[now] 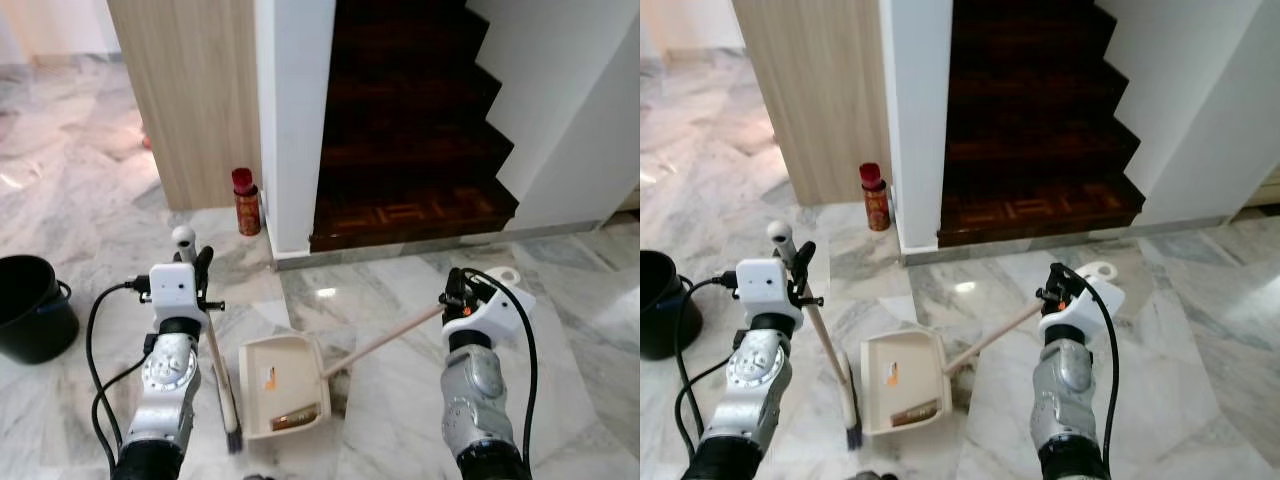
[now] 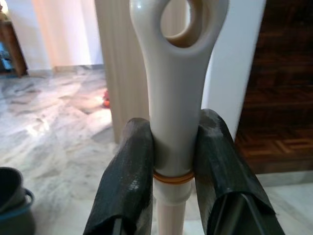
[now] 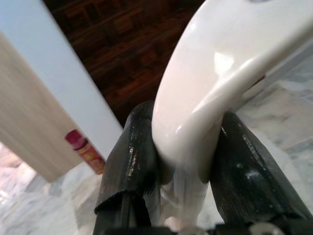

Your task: Sweep floor

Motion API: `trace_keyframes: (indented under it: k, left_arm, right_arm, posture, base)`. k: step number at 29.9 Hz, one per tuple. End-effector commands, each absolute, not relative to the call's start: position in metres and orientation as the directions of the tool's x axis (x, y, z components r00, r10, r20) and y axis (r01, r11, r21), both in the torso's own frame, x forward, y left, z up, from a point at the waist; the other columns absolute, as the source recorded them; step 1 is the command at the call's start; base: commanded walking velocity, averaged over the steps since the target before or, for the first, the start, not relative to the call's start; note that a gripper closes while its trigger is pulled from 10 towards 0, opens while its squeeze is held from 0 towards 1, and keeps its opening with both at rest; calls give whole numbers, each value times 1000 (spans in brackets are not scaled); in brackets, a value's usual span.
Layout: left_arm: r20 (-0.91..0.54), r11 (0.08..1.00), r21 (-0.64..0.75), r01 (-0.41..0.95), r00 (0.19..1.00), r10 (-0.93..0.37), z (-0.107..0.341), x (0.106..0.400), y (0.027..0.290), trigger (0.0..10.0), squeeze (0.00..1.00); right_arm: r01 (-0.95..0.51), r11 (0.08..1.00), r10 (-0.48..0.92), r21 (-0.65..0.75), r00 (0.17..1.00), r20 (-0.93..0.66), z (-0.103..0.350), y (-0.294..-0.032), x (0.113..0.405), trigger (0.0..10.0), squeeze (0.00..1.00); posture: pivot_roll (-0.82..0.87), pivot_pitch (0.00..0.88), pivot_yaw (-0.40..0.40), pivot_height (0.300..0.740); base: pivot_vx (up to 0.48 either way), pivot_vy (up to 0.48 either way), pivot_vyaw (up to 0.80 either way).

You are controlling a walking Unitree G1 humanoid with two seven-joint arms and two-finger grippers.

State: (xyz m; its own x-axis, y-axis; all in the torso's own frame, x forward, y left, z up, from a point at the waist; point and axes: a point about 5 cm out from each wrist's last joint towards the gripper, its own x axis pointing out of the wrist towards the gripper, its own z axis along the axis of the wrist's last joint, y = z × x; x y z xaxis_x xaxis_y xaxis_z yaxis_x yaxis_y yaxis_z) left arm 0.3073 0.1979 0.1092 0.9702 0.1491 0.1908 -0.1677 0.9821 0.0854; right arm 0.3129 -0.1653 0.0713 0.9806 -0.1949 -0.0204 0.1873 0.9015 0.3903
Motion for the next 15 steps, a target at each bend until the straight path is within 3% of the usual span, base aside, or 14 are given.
trace_keyframes:
  k: [1, 15]
  left_arm:
    - [219, 984, 76, -162, 965, 142, 116, 310, 193, 10000, 0]
    - [222, 983, 70, -169, 963, 150, 117, 310, 194, 10000, 0]
  right_arm:
    - [197, 890, -216, 412, 976, 0, 77, -169, 315, 10000, 0]
    - [193, 894, -207, 405, 978, -8, 77, -168, 315, 10000, 0]
  posture:
    - [-31, 31, -48, 740]
    - [-27, 45, -53, 740]
  base:
    - [0, 330, 0]
    - [0, 331, 0]
